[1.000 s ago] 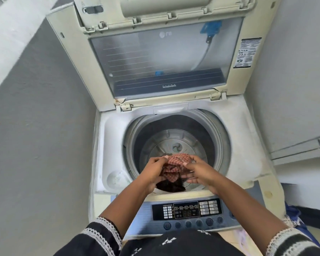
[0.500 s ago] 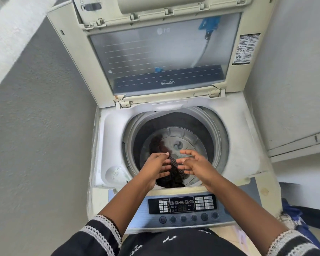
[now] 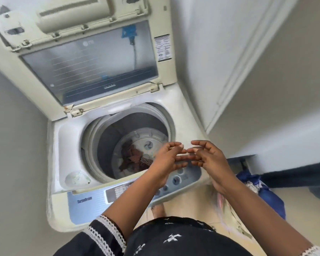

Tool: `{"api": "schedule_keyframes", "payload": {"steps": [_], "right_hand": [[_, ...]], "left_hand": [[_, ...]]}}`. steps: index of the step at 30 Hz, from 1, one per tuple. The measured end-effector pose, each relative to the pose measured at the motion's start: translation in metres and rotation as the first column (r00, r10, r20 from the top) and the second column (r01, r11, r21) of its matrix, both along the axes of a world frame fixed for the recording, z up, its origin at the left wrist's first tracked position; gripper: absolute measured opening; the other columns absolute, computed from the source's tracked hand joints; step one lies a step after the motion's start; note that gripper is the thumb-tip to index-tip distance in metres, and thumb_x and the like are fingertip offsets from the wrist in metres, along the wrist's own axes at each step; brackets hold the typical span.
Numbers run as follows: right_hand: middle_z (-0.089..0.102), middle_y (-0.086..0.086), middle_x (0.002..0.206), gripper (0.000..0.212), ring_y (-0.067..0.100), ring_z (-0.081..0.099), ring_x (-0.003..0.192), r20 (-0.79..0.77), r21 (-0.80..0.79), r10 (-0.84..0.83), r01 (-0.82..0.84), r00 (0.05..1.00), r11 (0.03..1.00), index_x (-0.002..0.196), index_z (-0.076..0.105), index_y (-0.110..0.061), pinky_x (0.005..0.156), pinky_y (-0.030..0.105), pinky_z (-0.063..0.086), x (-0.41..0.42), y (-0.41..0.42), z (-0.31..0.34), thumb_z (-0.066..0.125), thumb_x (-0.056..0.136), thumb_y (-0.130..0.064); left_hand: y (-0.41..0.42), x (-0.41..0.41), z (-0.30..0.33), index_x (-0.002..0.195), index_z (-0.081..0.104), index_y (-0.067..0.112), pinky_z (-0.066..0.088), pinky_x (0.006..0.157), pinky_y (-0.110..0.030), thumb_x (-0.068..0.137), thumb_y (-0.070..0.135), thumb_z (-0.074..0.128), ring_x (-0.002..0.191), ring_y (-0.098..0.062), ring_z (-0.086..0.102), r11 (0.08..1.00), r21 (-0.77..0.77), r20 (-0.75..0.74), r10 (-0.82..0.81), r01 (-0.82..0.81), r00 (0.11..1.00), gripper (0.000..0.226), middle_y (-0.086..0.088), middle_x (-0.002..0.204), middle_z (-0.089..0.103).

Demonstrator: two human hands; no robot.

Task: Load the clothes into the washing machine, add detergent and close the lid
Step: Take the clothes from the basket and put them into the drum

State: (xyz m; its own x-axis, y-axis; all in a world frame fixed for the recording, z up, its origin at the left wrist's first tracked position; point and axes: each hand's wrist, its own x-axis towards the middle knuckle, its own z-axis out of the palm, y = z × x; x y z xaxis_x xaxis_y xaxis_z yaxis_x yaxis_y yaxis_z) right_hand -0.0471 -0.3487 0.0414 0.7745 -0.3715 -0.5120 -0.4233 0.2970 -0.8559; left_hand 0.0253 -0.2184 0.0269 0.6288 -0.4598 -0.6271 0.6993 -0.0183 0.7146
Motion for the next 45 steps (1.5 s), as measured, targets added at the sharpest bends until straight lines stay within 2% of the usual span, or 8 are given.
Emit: {"api": "schedule_keyframes", "payload": {"steps": [4,8,14,18,26,34,40,45], "right_hand": [[0.074,0.011,0.101,0.021,0.021,0.071,0.086,-0.051,-0.01,-0.149,0.148,0.988,0.989,0.111,0.067,-0.015,0.075,0.031,0.053,-0.059,-0.049,-0.006,0.053,0.098,-0.006],[0.074,0.012,0.102,0.021,0.021,0.069,0.085,-0.122,0.018,-0.241,0.245,0.963,0.969,0.114,0.066,-0.012,0.073,0.03,0.053,-0.121,-0.095,-0.023,0.053,0.099,-0.005],[0.074,0.011,0.095,0.018,0.02,0.069,0.079,-0.241,0.041,-0.379,0.399,0.894,0.916,0.11,0.065,-0.011,0.067,0.029,0.053,-0.207,-0.149,-0.053,0.053,0.099,-0.005],[0.074,0.01,0.092,0.015,0.022,0.068,0.079,-0.296,0.042,-0.437,0.469,0.849,0.882,0.106,0.066,-0.012,0.069,0.03,0.053,-0.257,-0.176,-0.073,0.057,0.097,-0.006],[0.071,0.011,0.092,0.013,0.021,0.066,0.077,-0.363,0.073,-0.507,0.567,0.782,0.821,0.106,0.063,-0.012,0.067,0.03,0.052,-0.315,-0.205,-0.099,0.056,0.097,-0.006],[0.071,0.011,0.097,0.018,0.023,0.066,0.082,-0.452,0.077,-0.486,0.575,0.748,0.814,0.112,0.063,-0.011,0.068,0.03,0.052,-0.31,-0.21,-0.135,0.056,0.096,-0.005],[0.067,0.009,0.094,0.019,0.02,0.062,0.072,-0.514,0.054,-0.418,0.514,0.749,0.856,0.111,0.061,-0.009,0.063,0.029,0.048,-0.273,-0.225,-0.178,0.056,0.094,-0.003],[0.066,0.011,0.097,0.009,0.023,0.06,0.076,-0.556,-0.082,-0.275,0.278,0.784,0.957,0.097,0.061,-0.018,0.07,0.038,0.05,-0.241,-0.242,-0.258,0.063,0.091,-0.012]], "left_hand": [[-0.044,-0.045,0.004,0.117,0.053,0.009,0.058,0.08,-0.039,0.099,0.013,0.055,0.086,-0.025,0.066,0.997,0.018,0.011,-0.081,0.081,0.997,0.018,-0.015,0.102,0.064],[-0.08,-0.091,-0.005,0.121,0.054,0.008,0.06,0.067,-0.036,0.097,0.012,0.058,0.08,-0.021,0.067,0.984,0.057,-0.037,-0.169,0.171,0.985,0.024,-0.013,0.103,0.066],[-0.126,-0.146,-0.027,0.112,0.058,0.01,0.061,0.072,-0.038,0.096,0.016,0.062,0.084,-0.022,0.065,0.965,0.108,-0.116,-0.228,0.241,0.967,0.018,-0.013,0.102,0.065],[-0.153,-0.176,-0.05,0.12,0.056,0.009,0.06,0.075,-0.039,0.097,0.013,0.059,0.085,-0.021,0.065,0.923,0.199,-0.106,-0.314,0.329,0.944,0.024,-0.011,0.104,0.065],[-0.191,-0.214,-0.08,0.114,0.055,0.012,0.054,0.069,-0.032,0.096,0.009,0.055,0.077,-0.019,0.062,0.822,0.334,-0.154,-0.434,0.461,0.887,0.019,-0.009,0.098,0.065],[-0.219,-0.207,-0.094,0.112,0.055,0.012,0.048,0.066,-0.027,0.096,0.009,0.055,0.073,-0.016,0.059,0.729,0.383,-0.156,-0.555,0.567,0.818,0.016,-0.009,0.095,0.063],[-0.239,-0.182,-0.131,0.112,0.058,0.017,0.05,0.069,-0.026,0.092,0.012,0.06,0.077,-0.015,0.061,0.617,0.433,-0.218,-0.636,0.658,0.74,0.02,-0.004,0.093,0.066],[-0.266,-0.161,-0.193,0.109,0.056,0.018,0.047,0.065,-0.024,0.092,0.013,0.06,0.08,-0.014,0.061,0.548,0.477,-0.182,-0.702,0.687,0.688,0.018,-0.008,0.103,0.064]]}}
